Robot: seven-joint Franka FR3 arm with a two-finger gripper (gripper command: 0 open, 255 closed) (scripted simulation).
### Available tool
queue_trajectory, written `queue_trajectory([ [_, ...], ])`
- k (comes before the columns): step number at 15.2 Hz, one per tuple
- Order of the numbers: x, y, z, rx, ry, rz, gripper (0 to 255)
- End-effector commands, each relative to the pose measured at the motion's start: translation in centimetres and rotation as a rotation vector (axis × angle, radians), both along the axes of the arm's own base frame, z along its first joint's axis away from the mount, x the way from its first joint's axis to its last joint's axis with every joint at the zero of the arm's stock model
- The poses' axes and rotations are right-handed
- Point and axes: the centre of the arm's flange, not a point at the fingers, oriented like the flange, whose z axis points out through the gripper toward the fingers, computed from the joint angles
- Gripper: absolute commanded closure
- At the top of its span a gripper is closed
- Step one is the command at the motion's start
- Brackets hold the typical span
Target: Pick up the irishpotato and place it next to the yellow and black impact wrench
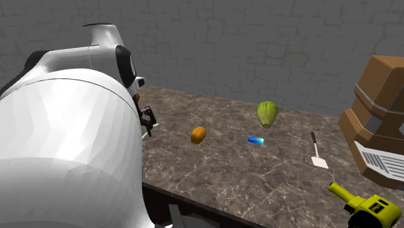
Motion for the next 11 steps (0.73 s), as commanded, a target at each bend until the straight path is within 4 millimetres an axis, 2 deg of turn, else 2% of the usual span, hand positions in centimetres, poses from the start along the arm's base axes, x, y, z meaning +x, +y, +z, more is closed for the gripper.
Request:
queue_trajectory([
  [1,0.0,0.0,0.0,0.0,0.0,0.0,0],
  [6,5.8,-0.8,-3.7,-0.079,0.033,-0.118,0],
  [11,11.4,-2.5,-7.6,-0.158,0.065,-0.236,0],
])
